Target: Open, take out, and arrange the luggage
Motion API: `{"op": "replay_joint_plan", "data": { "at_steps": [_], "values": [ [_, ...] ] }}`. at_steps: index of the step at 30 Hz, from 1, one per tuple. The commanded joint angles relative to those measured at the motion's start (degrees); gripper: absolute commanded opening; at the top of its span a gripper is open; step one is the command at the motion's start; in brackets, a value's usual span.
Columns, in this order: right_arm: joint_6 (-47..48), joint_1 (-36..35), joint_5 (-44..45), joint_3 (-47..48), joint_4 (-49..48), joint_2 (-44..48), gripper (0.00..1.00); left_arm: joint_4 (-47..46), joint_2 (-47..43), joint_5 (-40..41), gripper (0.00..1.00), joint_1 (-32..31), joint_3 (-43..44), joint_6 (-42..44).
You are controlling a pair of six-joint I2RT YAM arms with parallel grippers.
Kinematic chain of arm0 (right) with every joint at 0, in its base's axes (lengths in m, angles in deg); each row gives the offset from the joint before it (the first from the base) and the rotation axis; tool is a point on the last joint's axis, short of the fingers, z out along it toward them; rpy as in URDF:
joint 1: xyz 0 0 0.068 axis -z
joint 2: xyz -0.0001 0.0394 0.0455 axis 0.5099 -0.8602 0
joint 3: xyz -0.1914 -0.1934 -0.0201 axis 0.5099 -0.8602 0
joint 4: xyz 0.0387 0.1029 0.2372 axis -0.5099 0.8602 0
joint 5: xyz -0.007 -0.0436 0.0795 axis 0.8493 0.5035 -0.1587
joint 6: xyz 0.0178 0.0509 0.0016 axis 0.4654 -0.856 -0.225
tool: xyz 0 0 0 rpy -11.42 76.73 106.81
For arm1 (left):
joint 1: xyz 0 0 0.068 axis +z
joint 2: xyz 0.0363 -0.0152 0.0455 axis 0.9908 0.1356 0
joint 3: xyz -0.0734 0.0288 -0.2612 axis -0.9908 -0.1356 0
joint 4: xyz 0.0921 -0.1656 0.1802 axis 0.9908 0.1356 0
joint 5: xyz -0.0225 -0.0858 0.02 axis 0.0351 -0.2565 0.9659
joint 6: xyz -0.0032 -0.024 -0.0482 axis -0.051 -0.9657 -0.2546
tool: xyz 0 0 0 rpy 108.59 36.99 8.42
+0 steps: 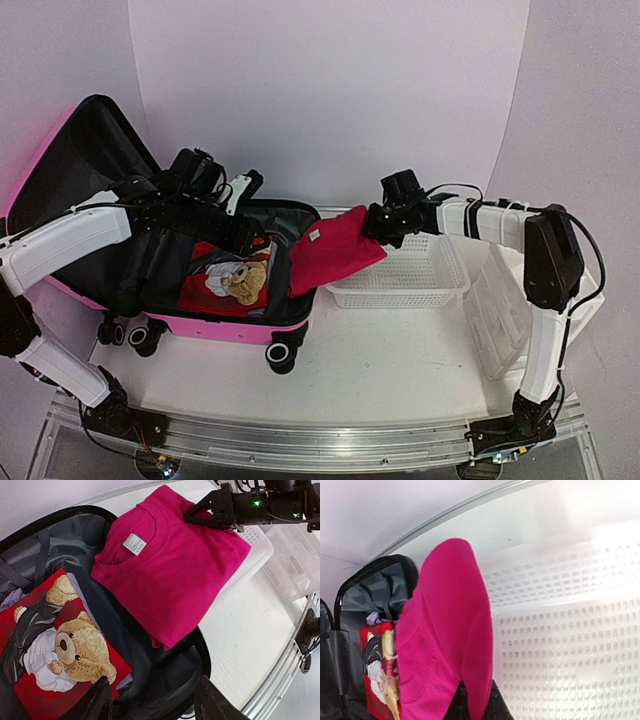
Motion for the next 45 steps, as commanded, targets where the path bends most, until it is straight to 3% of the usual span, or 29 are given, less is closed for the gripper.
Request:
{"op": "replay_joint_plan", "data": {
  "at_steps": [1,11,23,45],
  "values": [
    [-0.7,2.5,4.7,-5.2,-8.3,2.4,0.00,-2.7,0.1,-1.4,0.56,0.2,2.7,-0.4],
    [1.3,5.5,5.3,-13.4,-11.9,4.9,0.00,-2.7,-0.9,-1.3,0.56,0.2,2.2,-1.0],
    [4.9,9.7,2.6,-19.2,-19.7,1.7,0.00,-2.6,-1.3,-2.0,0.55,0.2,2.6,-1.2],
    [8.0,10.6,7.7,-25.2,-15.7,8.2,0.00,-2.6,-0.7,-1.4,0.55,0.2,2.4,-1.5]
  ]
}}
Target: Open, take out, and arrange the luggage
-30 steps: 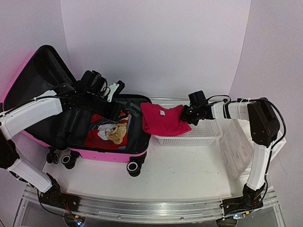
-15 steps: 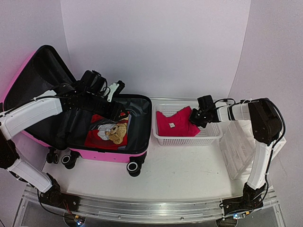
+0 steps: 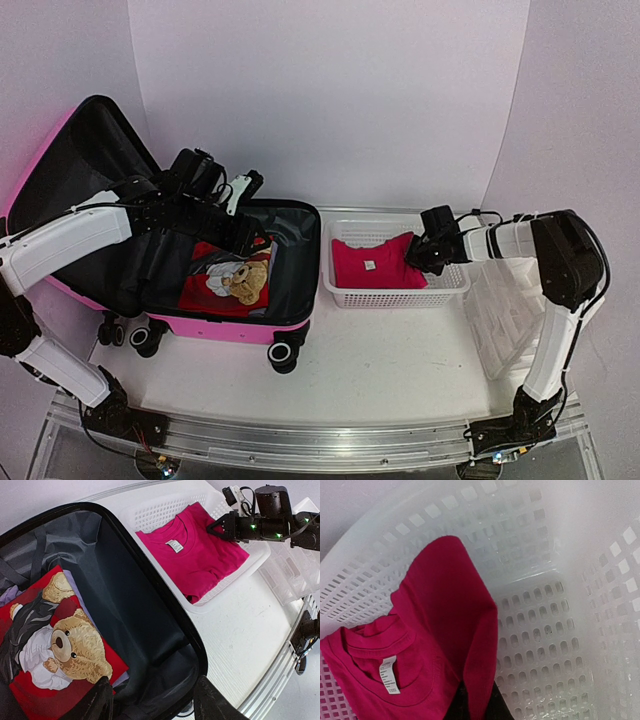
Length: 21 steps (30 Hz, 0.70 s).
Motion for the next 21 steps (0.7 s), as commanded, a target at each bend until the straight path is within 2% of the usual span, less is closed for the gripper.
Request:
{"op": "replay_joint_plan", "data": {
  "at_steps": [1,19,21],
  "values": [
    [1.6,0.1,2.5,-0.6,-0.6,4.5,0.00,-2.6,-1.1,-0.3,0.55,0.2,2.4,-0.1],
    [4.8,0.3,6.1,-0.8,3.8,5.3,0.00,-2.6,-0.2,0.6,0.55,0.2,1.8,0.0],
    [6.1,0.3,6.5,0.4,6.4,5.7,0.10,-2.5,0.0,1.1,0.56,0.2,1.6,0.0]
  ]
}}
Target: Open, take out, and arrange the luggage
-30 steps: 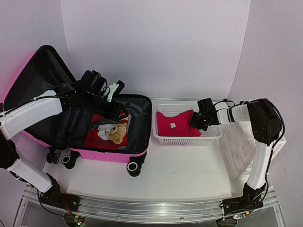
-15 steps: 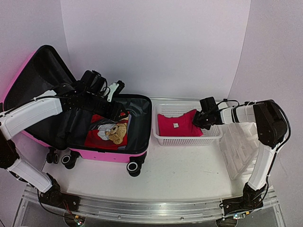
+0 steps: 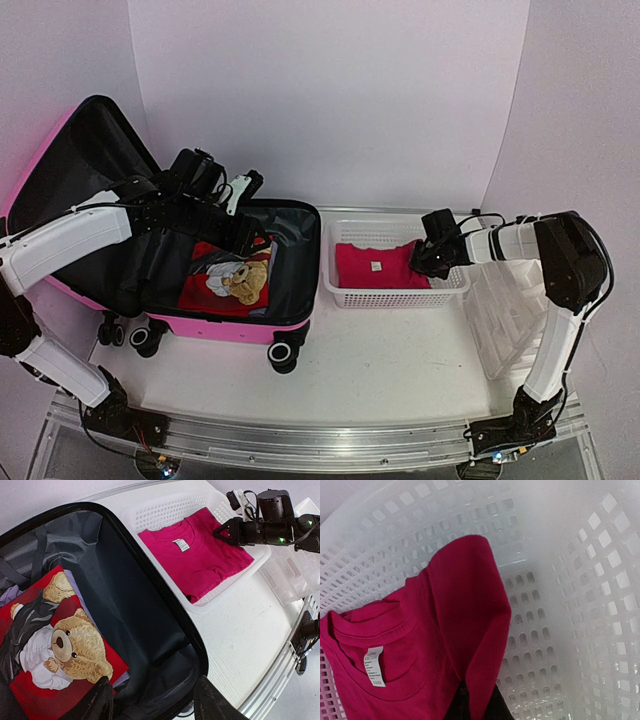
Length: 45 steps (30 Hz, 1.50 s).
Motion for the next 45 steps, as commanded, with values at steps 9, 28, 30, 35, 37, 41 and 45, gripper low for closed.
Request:
{"op": "replay_joint_plan", "data": {
  "at_steps": [9,28,30,35,37,41,45],
  "values": [
    [16.7,0.0,8.2,14.2,30.8,8.9,0.44,0.6,0.5,8.1,0.63,0.7,0.1,0.6],
    [17.7,0.1,-16.9,18.6,40.9,16.1,0.98,18.1,34.4,21.0,0.73,2.6,27.9,-6.1],
    [17.3,0.2,-19.3,18.7,40.8,15.8,0.98,18.1,38.1,23.2,0.72,2.6,32.5,-5.0],
    [16.0,0.2,-25.0,19.4,40.6,15.2,0.98,18.8,48.1,30.3,0.67,2.9,45.0,-2.0],
    [15.8,0.2,-26.5,19.0,40.1,15.6,0.98,19.0,51.2,32.3,0.64,3.4,49.0,-1.4],
    [15.8,0.2,-29.3,17.8,39.2,17.0,0.98,18.9,55.1,34.1,0.53,4.6,54.0,-1.6],
    [15.5,0.1,-29.6,16.8,38.8,18.3,0.98,18.8,57.5,33.0,0.47,5.5,56.9,-2.0]
  ]
}}
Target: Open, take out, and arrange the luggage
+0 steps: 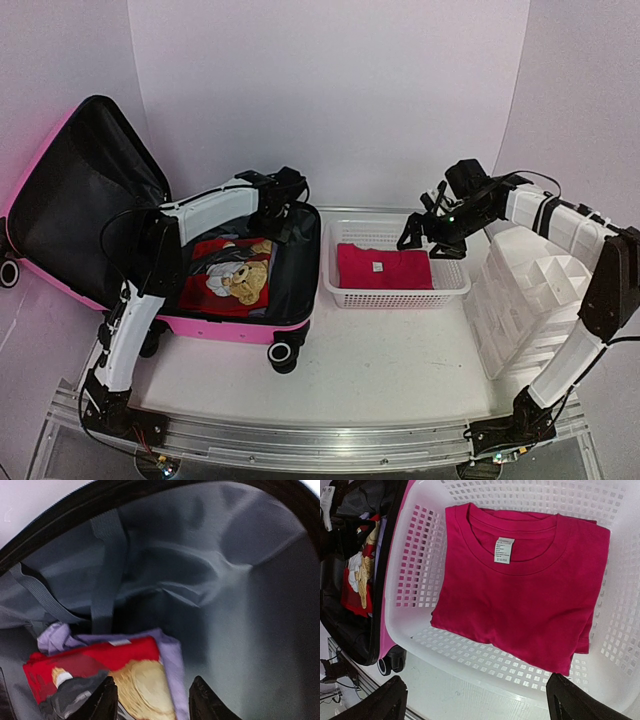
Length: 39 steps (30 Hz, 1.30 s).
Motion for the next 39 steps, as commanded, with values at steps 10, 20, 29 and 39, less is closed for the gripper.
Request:
{"op": "replay_joint_plan", "data": {
  "at_steps": [10,20,29,39],
  "values": [
    [-1.7,0.2,-2.1,-1.1,-3.0,4.6,0.98,0.4,4.8,-1.0,0.43,2.7,6.7,-0.6],
    [-2.3,0.1,-2.5,-1.3,-3.2,4.8,0.98,0.4,6.7,-3.1,0.44,3.0,8.5,-0.3],
    [-3.2,0.2,-3.4,-0.8,-3.6,4.7,0.98,0.5,6.4,-3.7,0.31,3.7,8.1,0.8],
    [-5.3,0.2,-3.8,-0.6,-4.5,4.8,0.98,0.5,7.7,-7.2,0.30,4.6,8.5,1.5]
  ]
}}
